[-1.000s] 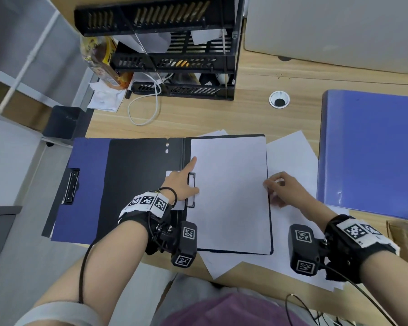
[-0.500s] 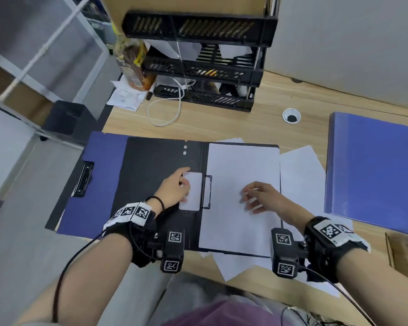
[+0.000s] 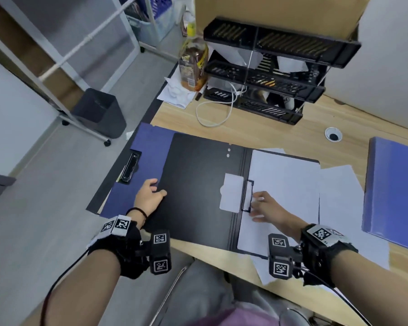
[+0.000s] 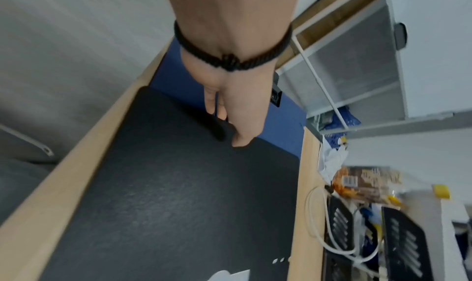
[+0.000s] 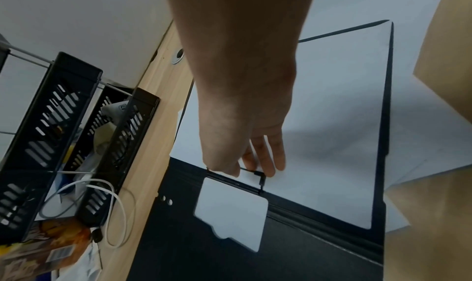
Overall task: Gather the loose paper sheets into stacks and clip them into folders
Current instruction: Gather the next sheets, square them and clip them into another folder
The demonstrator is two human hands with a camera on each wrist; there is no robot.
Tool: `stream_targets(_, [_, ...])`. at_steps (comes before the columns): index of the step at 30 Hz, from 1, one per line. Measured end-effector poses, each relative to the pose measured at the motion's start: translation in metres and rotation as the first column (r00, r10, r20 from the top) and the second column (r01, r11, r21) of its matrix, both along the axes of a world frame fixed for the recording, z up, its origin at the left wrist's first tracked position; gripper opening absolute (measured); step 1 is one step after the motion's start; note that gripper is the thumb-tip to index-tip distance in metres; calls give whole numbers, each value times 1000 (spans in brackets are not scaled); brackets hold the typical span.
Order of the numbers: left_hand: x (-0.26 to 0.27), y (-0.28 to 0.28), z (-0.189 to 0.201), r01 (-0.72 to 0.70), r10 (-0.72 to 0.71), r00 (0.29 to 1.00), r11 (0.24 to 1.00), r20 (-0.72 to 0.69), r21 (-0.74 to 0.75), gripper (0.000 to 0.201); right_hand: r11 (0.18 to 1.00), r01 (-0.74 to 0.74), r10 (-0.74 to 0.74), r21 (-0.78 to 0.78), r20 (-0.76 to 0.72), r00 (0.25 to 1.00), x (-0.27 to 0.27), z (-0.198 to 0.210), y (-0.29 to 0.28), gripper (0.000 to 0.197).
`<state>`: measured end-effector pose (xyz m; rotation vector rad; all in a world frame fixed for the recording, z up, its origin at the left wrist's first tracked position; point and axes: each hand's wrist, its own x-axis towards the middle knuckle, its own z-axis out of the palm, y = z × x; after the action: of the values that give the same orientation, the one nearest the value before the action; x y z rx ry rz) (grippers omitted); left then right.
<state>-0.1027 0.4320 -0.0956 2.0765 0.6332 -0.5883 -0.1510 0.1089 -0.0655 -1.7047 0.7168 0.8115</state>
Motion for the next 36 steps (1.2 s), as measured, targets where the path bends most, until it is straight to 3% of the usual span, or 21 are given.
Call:
stream_targets(3, [9,4,7,-36,37,999,997,14,-67,44,1000,-18,18,-16,-3,1000,-1,-1,-1,30])
stream_targets(6, [20,6,36,-7,20,998,968,51,-249,33,1000,0,0,-1,-15,1000,2,0,1,30])
stream_targets(8, [25,5,61,91,-76,995,933,58,-349,30,1000,14,-14,13,-12,1000,3,3,1,28])
stream_targets(12, [33,-14,107,291,-319,946,772,53,-565,31,994,53,-55,95,17,998,3,14,-4,29])
stream_targets(18, [41,-105,136,471,-538,837,614,101,-633,56,950,92,-114,299,58,992,-2,43,-36,31])
stream_targets(23, [31,-191,134,519,-676,734,497,65,-695,37,888,182,-226,421,57,972,-22,60,-87,50])
stream_targets(26, [19,-236,117,610,-740,673,542,16,-578,35,865,298,-342,403,39,939,-44,56,-126,51])
stream_targets(28, [12,-257,97,642,-730,683,616,-25,-457,35,849,412,-441,330,14,898,-63,45,-155,49])
stream_targets(32, [0,-268,58,472,-542,830,808,-131,-352,31,862,485,-485,149,-38,874,-102,16,-201,38])
stream_targets(36, [-5,-247,21,367,-377,922,924,-89,-108,33,861,470,-461,195,-91,883,-117,-5,-210,24])
